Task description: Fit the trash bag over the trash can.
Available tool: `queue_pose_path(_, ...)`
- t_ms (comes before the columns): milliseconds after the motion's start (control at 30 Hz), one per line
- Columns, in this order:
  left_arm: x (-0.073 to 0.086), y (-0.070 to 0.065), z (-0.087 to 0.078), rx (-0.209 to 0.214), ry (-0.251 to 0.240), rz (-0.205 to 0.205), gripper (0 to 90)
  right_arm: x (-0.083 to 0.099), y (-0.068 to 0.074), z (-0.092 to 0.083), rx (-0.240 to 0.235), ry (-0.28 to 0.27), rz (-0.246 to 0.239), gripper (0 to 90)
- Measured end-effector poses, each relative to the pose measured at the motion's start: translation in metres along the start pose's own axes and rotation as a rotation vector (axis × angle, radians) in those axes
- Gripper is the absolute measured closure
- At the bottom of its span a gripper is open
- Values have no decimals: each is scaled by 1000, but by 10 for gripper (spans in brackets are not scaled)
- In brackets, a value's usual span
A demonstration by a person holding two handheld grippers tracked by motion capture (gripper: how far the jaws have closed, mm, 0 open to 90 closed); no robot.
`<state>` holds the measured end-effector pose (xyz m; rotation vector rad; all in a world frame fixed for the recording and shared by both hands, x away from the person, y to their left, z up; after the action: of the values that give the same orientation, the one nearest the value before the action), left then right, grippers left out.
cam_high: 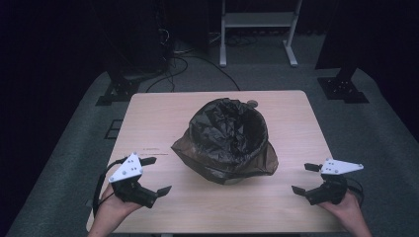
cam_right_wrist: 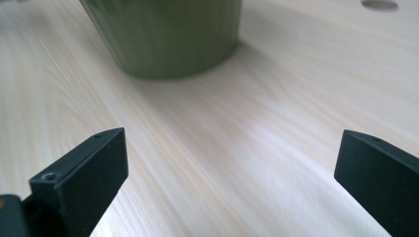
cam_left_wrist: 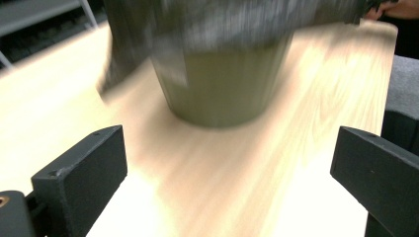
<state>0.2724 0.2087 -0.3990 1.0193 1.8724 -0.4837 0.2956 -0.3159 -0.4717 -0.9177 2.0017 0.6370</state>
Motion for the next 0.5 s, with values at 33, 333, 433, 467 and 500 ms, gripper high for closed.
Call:
queue_pose_path(33, 9, 0, 5, -7, 21, 1, 0, 3, 0, 0, 9, 12, 0, 0)
queue_pose_path(333, 72, 4, 44, -30, 229, -10, 0, 36, -6, 4, 69, 155, 2, 0)
queue_pose_path(433, 82, 5, 50, -33, 262, -7, 0, 39, -8, 5, 74, 172, 5, 0)
queue_pose_path(467, 84, 6, 51, -35, 273, -8, 0, 39, -8, 5, 75, 174, 6, 0)
queue_pose_path(500, 88, 6, 53, -34, 289, -9, 0, 39, -8, 5, 73, 177, 6, 0)
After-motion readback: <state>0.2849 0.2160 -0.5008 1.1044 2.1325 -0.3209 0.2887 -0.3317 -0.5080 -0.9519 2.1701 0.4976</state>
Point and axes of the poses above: each handheld gripper's, and its own axes: z roughly forward along the jaws, x roughly out of its underside, y roughly to its left, the point moved 3 cm from there along z, roughly forward along the jaws, and after that the axes turned 4 degrees about -x, right-handed, at the moved point
